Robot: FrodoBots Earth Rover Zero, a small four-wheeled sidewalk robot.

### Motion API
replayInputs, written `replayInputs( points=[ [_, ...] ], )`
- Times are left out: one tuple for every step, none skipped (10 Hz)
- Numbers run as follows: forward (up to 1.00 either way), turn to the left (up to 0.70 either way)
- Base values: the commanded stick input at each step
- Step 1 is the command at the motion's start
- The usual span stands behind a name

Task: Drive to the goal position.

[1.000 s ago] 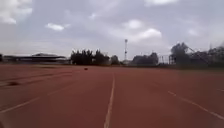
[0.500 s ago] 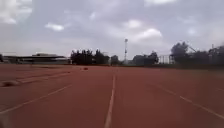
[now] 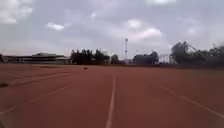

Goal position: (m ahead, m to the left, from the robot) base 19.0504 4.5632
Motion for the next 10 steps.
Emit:
replayInputs(
  points=[
    [0.45,0.00],
    [0.45,0.00],
    [0.45,0.00],
    [0.45,0.00],
    [0.45,0.00],
    [0.45,0.00],
    [0.45,0.00],
    [0.45,0.00],
    [0.45,0.00],
    [0.45,0.00]
  ],
)
